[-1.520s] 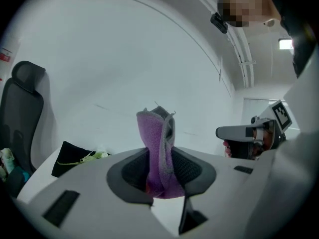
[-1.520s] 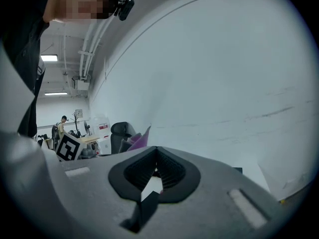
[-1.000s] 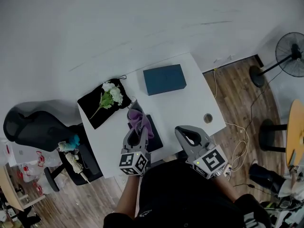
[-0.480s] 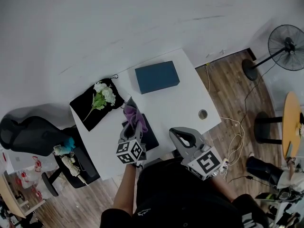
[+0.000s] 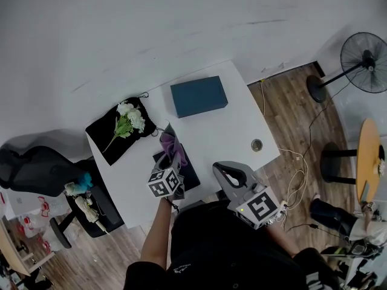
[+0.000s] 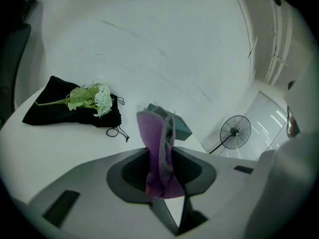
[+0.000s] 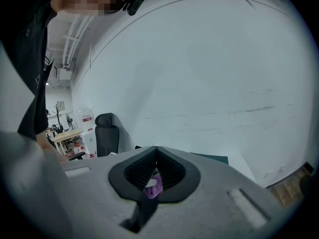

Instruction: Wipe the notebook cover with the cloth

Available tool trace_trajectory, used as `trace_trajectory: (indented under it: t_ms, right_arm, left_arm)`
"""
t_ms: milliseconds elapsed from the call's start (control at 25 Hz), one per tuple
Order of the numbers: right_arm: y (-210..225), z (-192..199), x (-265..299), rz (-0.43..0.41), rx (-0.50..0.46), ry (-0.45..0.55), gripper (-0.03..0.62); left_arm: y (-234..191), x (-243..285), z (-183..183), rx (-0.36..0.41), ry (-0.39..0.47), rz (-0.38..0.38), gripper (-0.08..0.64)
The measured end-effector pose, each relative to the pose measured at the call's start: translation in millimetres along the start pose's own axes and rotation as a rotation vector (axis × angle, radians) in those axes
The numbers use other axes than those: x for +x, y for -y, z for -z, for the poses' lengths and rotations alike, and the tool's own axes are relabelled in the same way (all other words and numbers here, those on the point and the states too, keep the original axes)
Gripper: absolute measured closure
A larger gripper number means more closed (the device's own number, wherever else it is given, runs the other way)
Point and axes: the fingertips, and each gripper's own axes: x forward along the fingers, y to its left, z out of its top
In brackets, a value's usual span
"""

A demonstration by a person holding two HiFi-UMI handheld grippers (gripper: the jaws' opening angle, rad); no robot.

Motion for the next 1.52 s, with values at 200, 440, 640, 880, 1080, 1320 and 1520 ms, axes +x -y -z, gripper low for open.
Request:
trace_trajectory:
  t_ms: [200,440,640,880,1080,1320,1520]
  right_arm:
    - [-3,0,3,-0.008,-0.006,-0.009,0.588]
    - [-8,-4,9,-0.039,-0.073,0.044,0.588]
    - [-7,7,5,-0.022,-0.023,-0.006,0.588]
    - [-5,-2,7,-0.034,-0.066,0.028,0.588]
    - [-4,2,9,-0.024,-0.043,-0.012,0.588]
    - [-5,9,9,-0.029,-0.009,-0.036,0.588]
    - [-4,7,11,-0.025,-0.021,-0.043,0.588]
  left_arm:
    - [-10,17,12,-0.017,-0.053,-0.032,0.436]
    - [-20,37,30,-0.024,-0.117,-0.063,0.436]
    - [-26,41,42,0.017,-0.164,-0.083,0.436]
    - [-32,45,48,0.028,-0.183,-0.1,0.436]
    - [-35,51,49,0.021,-0.206,-0.105,0.436]
    - [-44,59,57,-0.018,-0.257,-0.096,0.435]
    - [-45,58,59,-0.039,-0.261,-0.087,0.434]
